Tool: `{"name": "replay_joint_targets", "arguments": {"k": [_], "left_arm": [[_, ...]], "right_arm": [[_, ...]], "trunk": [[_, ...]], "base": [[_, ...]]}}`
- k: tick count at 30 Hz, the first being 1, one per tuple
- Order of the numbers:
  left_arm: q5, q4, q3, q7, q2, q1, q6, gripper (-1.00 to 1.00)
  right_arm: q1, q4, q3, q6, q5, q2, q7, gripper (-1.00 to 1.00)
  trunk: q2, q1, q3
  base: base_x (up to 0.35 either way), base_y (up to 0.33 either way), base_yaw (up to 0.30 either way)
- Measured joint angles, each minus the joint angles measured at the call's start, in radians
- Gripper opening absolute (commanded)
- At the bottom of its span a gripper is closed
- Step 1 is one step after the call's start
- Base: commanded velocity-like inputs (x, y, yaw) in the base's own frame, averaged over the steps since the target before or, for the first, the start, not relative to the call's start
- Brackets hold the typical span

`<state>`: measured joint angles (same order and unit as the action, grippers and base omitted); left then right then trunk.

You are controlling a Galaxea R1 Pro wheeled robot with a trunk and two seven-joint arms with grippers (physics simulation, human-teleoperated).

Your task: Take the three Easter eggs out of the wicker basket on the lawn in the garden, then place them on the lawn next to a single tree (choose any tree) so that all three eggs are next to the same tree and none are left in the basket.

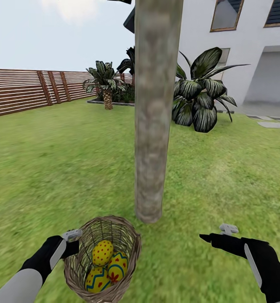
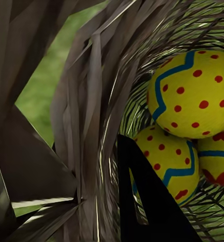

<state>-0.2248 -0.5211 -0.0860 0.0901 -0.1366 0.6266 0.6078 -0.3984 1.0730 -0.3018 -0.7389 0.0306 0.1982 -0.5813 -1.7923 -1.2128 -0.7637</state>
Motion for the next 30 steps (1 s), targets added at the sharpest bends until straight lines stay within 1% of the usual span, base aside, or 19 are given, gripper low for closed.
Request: {"name": "replay_joint_targets", "arguments": {"k": [30], "left_arm": [[-0.001, 0.000, 0.000, 0.000, 0.001, 0.000, 0.000, -1.00]], "right_arm": [[0.000, -0.001, 0.000, 0.000, 0.000, 0.000, 0.000, 1.00]], "trunk": [[-0.210, -0.115, -0.094]], "base": [[0.000, 0.000, 0.000]]}}
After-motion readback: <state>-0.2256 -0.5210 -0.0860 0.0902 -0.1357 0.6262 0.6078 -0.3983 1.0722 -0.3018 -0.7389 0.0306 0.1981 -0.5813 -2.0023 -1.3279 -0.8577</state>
